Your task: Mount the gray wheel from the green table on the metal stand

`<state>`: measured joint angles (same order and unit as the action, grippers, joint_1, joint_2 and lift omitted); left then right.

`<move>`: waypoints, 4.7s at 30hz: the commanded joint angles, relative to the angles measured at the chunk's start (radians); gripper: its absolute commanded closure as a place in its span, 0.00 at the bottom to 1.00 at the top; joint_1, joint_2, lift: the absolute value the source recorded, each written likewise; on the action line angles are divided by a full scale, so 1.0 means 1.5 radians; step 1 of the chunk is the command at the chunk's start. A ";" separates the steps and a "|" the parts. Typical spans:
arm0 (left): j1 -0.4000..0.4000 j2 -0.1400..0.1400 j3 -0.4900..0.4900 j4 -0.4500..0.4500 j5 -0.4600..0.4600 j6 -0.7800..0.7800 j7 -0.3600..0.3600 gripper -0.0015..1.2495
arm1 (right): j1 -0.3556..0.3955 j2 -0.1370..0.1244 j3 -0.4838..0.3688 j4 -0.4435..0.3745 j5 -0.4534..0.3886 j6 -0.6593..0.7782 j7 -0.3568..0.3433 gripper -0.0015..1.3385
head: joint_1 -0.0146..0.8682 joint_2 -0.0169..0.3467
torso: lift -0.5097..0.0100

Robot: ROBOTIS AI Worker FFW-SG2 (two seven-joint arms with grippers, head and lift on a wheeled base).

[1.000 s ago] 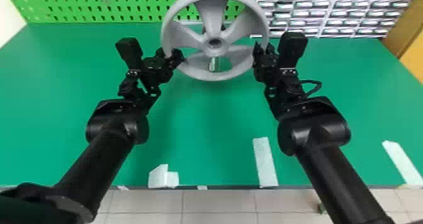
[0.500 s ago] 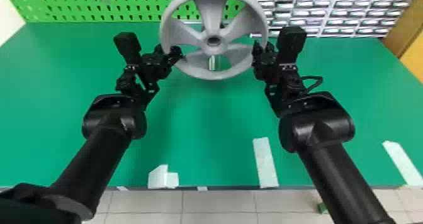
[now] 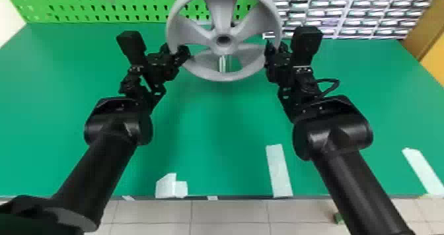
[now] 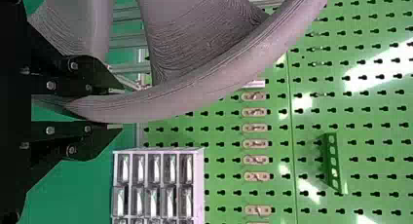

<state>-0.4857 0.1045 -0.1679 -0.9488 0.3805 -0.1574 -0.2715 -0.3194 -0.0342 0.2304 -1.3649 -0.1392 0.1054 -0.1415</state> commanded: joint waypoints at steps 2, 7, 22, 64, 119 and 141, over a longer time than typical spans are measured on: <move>-0.003 0.000 0.000 0.005 0.001 0.005 0.000 0.69 | -0.001 0.001 -0.007 0.000 0.003 0.011 -0.025 0.83 | 1.00 0.19 | 0.80; -0.003 0.000 0.001 0.007 0.004 0.031 0.001 0.69 | 0.002 0.003 -0.015 -0.002 0.005 0.023 -0.025 0.83 | 1.00 0.19 | 0.80; 0.004 -0.004 -0.018 -0.019 -0.001 0.054 0.089 0.68 | -0.004 0.016 -0.023 -0.010 0.026 0.060 -0.041 0.83 | 1.00 0.19 | 0.80; -0.042 -0.019 -0.028 0.036 -0.048 0.042 0.186 0.66 | -0.066 0.023 -0.022 0.094 0.050 0.037 -0.053 0.83 | 1.00 0.19 | 0.80; -0.046 -0.024 -0.038 0.061 -0.039 -0.009 0.170 0.00 | -0.071 0.023 -0.001 0.115 0.029 0.012 -0.055 0.11 | 1.00 0.19 | 0.80; -0.047 -0.024 -0.051 0.061 -0.033 -0.029 0.149 0.00 | -0.072 0.023 0.002 0.116 0.034 0.012 -0.055 0.06 | 1.00 0.19 | 0.80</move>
<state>-0.5595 0.0690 -0.2459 -0.8575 0.3326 -0.1993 -0.0476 -0.4279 0.0000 0.2338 -1.1908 -0.0899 0.1227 -0.2239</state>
